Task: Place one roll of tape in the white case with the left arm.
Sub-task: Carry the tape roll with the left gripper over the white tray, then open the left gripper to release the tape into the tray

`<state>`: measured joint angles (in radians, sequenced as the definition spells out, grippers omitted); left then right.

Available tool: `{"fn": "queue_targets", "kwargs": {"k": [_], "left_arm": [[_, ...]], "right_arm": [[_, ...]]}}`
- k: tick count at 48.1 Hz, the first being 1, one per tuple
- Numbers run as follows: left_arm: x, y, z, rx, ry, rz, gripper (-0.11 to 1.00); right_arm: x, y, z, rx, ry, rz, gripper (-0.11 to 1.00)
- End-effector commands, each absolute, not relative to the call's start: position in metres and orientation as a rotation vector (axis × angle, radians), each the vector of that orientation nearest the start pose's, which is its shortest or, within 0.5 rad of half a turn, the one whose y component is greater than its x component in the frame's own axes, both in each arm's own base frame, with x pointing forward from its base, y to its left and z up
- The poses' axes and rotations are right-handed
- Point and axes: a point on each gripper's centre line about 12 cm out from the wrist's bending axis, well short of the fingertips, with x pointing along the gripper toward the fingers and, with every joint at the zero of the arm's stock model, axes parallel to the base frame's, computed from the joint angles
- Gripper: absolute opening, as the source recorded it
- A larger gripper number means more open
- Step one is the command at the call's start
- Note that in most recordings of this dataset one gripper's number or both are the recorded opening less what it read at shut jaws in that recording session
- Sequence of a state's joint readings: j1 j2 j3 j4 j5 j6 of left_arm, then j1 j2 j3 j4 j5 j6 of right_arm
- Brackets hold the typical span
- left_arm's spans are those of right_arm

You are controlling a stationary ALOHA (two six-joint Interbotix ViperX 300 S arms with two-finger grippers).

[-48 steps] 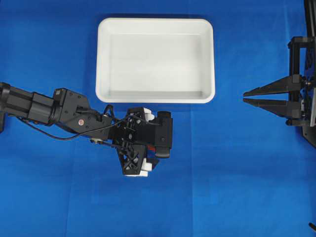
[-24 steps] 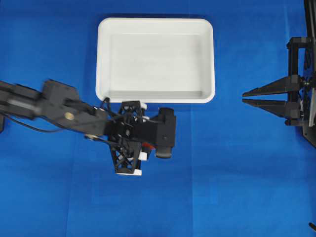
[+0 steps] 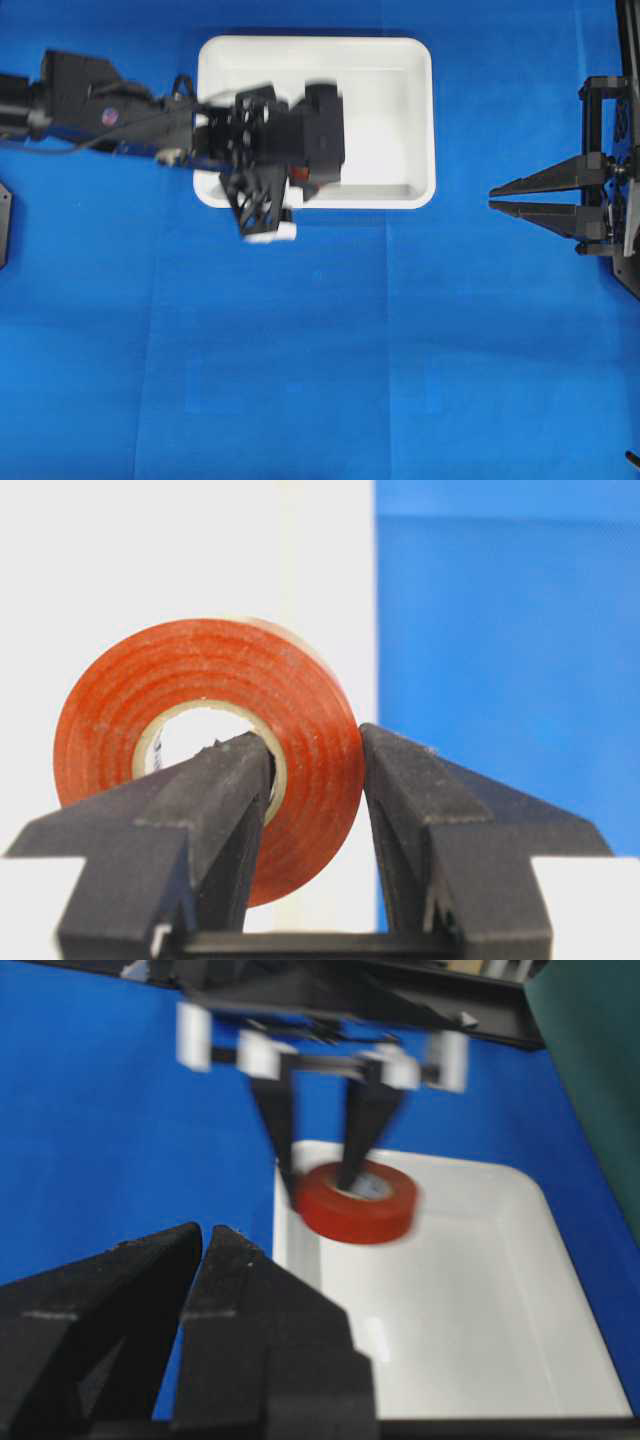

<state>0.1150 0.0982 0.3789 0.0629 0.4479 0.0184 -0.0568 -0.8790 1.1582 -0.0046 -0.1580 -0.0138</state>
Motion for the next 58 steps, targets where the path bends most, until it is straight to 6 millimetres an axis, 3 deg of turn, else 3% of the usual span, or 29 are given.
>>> {"fn": "queue_targets", "kwargs": {"k": [1, 6, 16, 30, 32, 35, 41, 49, 58], "left_arm": [[0.427, 0.065, 0.188, 0.024, 0.897, 0.122, 0.26], [0.428, 0.077, 0.168, 0.02, 0.934, 0.139, 0.26], [0.435, 0.083, 0.135, 0.013, 1.0, 0.139, 0.26], [0.442, 0.091, 0.131, 0.01, 0.973, 0.153, 0.27], [0.441, 0.093, 0.132, 0.007, 0.974, 0.157, 0.34], [0.437, 0.093, 0.133, 0.005, 0.98, 0.16, 0.54], [0.431, 0.092, 0.148, 0.005, 0.974, 0.163, 0.83], [0.416, 0.087, 0.187, 0.005, 0.929, 0.167, 0.74], [0.392, 0.067, 0.232, 0.024, 0.827, 0.142, 0.73]], "right_arm": [[0.214, -0.012, 0.27, -0.013, 0.119, -0.057, -0.11], [0.214, -0.012, 0.269, -0.013, 0.122, -0.056, -0.11], [0.215, -0.012, 0.268, -0.013, 0.128, -0.056, -0.11], [0.217, -0.012, 0.266, -0.013, 0.138, -0.055, -0.11], [0.217, -0.012, 0.266, -0.013, 0.138, -0.055, -0.11], [0.217, -0.013, 0.266, -0.013, 0.138, -0.056, -0.11], [0.217, -0.012, 0.266, -0.011, 0.138, -0.055, -0.11], [0.217, -0.013, 0.266, -0.011, 0.138, -0.057, -0.11], [0.217, -0.013, 0.267, -0.011, 0.135, -0.057, -0.11]]}}
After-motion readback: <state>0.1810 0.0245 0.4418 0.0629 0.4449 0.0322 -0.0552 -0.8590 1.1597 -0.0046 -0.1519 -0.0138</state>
